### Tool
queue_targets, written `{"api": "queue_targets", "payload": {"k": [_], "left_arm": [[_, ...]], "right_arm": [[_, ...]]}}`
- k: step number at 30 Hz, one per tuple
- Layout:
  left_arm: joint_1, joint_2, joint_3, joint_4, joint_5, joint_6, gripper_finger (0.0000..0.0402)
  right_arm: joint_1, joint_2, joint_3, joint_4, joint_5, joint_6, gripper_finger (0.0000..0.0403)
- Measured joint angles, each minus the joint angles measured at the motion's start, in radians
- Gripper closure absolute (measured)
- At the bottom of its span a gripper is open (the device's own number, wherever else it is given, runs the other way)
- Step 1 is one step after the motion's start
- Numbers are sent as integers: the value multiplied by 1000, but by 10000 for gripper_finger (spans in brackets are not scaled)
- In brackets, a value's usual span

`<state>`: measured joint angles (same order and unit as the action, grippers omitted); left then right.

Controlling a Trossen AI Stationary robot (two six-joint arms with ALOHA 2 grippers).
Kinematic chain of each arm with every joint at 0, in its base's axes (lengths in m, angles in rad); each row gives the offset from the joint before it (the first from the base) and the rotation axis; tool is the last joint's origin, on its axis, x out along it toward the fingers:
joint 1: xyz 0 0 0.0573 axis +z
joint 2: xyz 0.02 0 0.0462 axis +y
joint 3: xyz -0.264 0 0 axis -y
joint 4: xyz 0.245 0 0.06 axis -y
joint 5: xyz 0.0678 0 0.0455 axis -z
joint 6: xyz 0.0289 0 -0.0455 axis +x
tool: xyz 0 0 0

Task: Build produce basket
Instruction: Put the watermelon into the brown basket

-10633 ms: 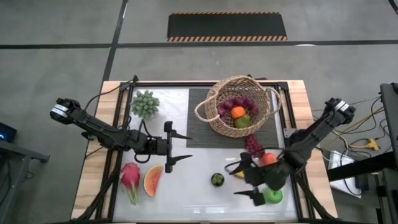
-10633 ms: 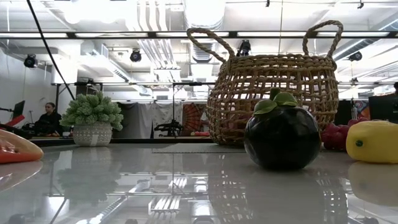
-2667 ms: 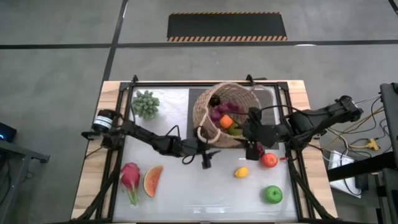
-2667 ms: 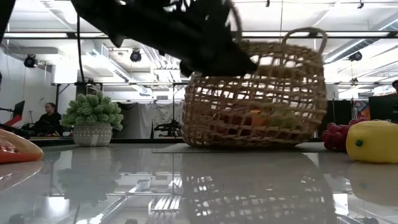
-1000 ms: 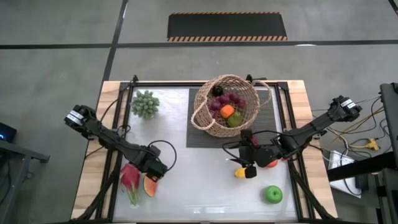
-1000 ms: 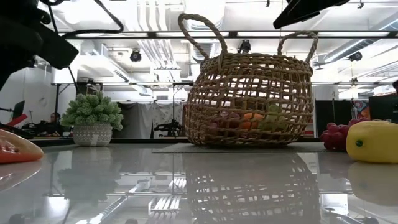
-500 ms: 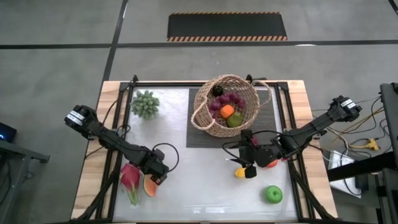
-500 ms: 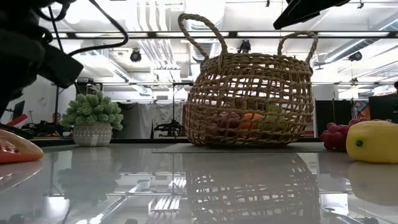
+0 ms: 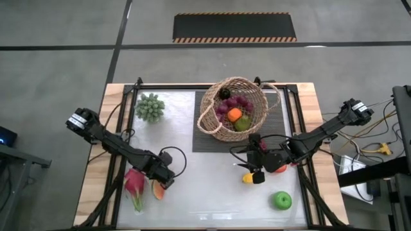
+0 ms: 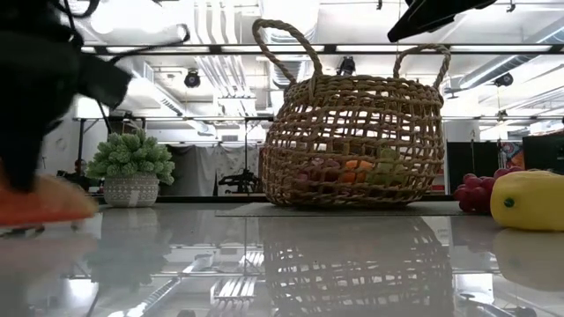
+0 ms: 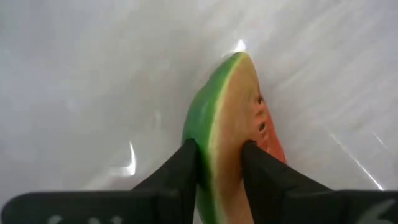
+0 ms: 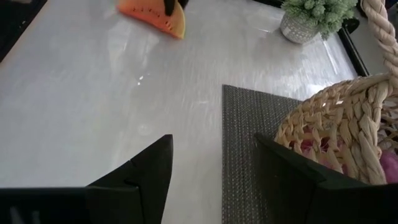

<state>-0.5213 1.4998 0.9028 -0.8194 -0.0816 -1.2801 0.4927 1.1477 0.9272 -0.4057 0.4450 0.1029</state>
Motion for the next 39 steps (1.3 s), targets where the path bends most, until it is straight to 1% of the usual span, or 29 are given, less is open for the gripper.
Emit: {"api": "queue_targets", "payload": {"k": [2,5,8,11,14,17,22,24,27,29,33,35,39], "left_arm": [[0,-1,28,0,-89,45,322],[0,-3,88,5,-260,156,324],[-4,-10,148,82,-426,361,325],[-6,-12,185,233,-554,625,325],[-5,-12,188,436,-612,911,326],[-4,-13,162,651,-628,1166,326],[5,-13,98,1038,-638,1468,326],[6,-12,78,1137,-640,1543,326],[7,-12,43,1257,-648,1614,326],[9,-11,26,1308,-681,1634,326],[18,-11,24,1315,-772,1635,326],[26,-11,23,1314,-787,1629,326],[37,-10,23,1331,-787,1627,326]], "right_arm": [[0,0,-3,0,0,16,197],[0,0,-5,0,0,55,197],[0,0,-5,3,0,84,197],[0,0,-5,39,0,88,197],[0,0,-5,98,-3,88,197],[0,0,-5,153,-23,89,197],[0,41,-5,295,-27,55,192],[0,66,-5,339,-15,43,187],[0,84,-5,364,91,41,186],[-1,95,-5,374,130,29,188],[0,115,-5,422,129,3,183],[-4,119,2,455,130,1,174],[-37,134,5,512,132,-4,150]]}}
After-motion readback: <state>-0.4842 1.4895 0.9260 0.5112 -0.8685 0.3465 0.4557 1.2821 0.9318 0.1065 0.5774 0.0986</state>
